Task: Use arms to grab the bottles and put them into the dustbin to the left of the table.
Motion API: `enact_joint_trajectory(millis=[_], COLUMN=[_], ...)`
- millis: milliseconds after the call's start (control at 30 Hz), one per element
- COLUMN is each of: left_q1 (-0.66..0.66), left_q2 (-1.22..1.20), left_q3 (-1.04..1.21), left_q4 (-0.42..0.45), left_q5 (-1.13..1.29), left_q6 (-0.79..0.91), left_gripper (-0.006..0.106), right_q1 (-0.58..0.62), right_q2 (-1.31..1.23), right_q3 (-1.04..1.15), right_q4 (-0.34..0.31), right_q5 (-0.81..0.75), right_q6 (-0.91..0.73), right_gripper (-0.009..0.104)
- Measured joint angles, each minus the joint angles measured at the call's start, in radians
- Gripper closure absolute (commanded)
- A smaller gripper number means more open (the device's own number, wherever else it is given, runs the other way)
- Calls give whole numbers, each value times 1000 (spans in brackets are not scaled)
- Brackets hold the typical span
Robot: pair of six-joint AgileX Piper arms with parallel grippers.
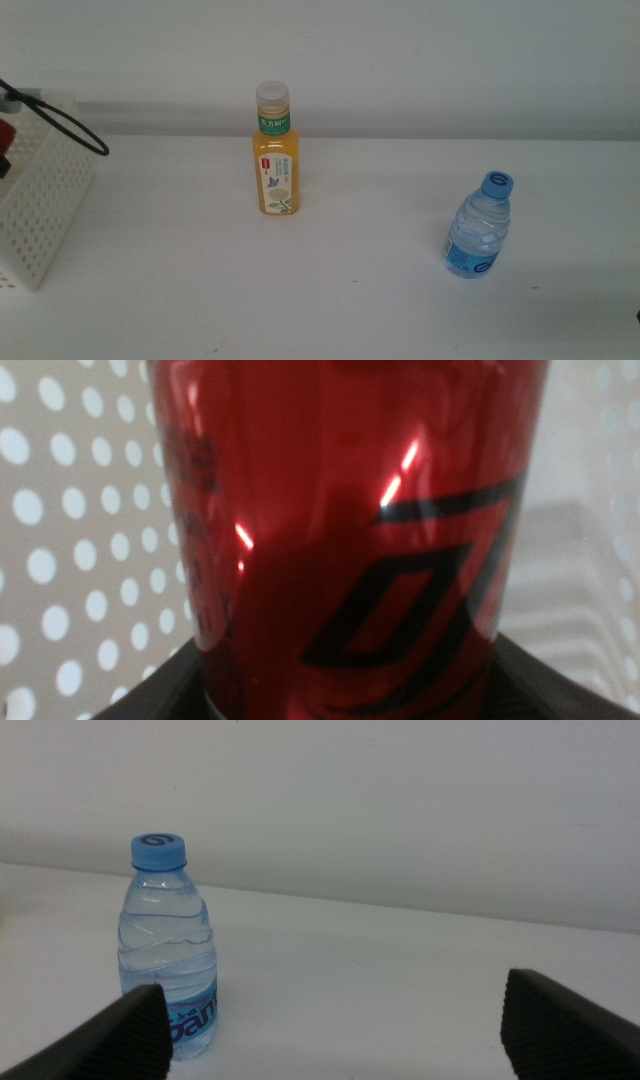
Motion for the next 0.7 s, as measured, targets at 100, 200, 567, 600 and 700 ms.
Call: enact_joint_trajectory(millis=[100,200,567,600,700], left_q1=[0,0,-2,-5,-22], left_q2=[0,0,-37,-55,-120], left_q3=[0,0,-7,-7,-7], left_q4=[26,45,53,53,48], left_q5=[0,0,33,41,70], left_q6=[-15,-20,-32,-41,-72], left_gripper=[63,35,7,7,7], right_q1=[0,0,0,0,0], right_q2=[0,0,0,0,0], right_q3=[0,0,0,0,0], right_q4=[0,0,0,0,0], right_q5=[0,0,0,0,0], right_q6=[0,0,0,0,0], right_gripper=[7,7,7,7,7])
